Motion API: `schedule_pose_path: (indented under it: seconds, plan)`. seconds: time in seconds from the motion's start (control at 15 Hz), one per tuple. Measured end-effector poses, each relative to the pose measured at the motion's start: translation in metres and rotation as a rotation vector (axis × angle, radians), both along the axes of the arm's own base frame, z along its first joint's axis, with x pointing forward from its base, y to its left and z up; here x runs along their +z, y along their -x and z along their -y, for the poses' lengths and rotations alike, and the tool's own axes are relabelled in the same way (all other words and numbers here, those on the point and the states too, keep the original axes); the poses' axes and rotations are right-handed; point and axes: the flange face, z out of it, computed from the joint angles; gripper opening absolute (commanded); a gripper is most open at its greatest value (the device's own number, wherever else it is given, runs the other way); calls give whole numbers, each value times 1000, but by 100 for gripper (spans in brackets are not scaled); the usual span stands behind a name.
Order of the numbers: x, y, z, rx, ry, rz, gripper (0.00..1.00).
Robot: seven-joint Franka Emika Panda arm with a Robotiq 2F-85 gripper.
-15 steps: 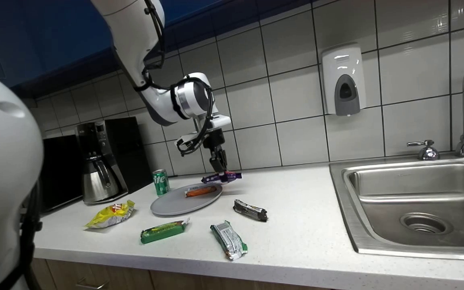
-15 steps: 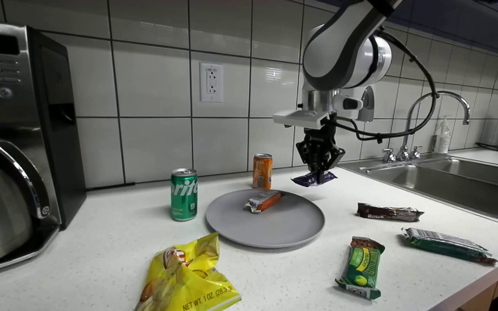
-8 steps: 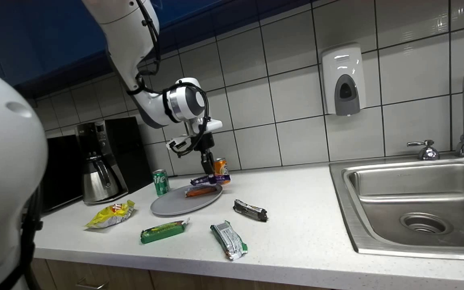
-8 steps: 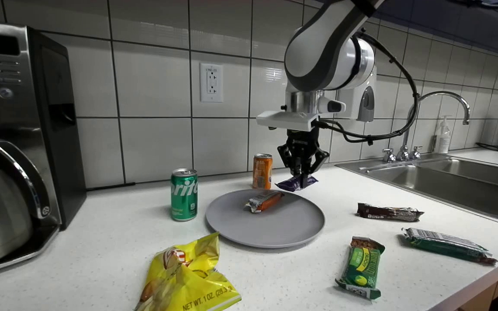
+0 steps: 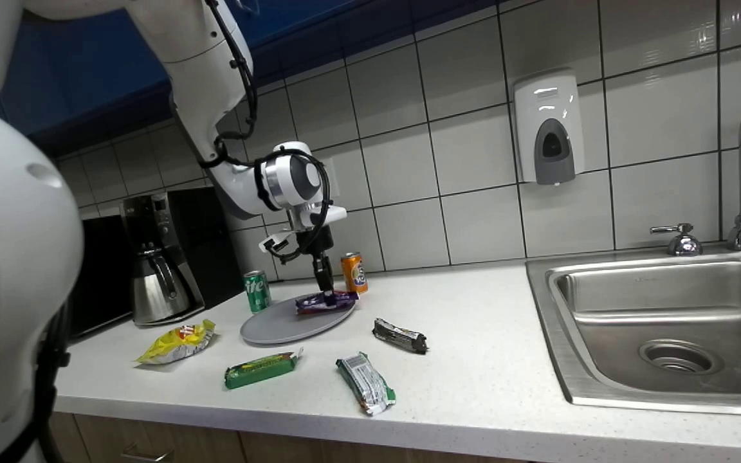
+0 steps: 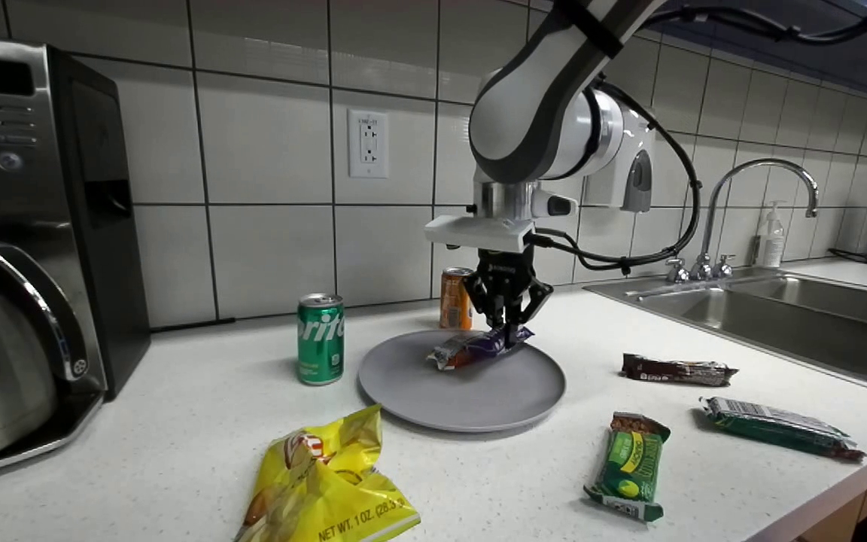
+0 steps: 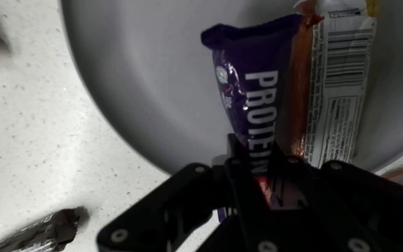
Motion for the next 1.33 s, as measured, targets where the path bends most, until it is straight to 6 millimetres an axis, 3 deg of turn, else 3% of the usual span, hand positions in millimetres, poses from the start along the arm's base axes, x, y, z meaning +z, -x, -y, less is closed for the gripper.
schedule_pose_path:
  seconds: [0.07,0.13,0.2,0.67,0.8,1.33]
  plan:
    - [-4,-1,-2,2,1,-3,4]
    - [-7,-2,-3,4,1,-6,43]
    - [-9,-4,-4,6,1,-6,44]
    - [8,-12,-2,7,-14,8,95]
    - [21,-11,2,4,-26,-1,100]
    - [82,3,23,-29,-64,-35,100]
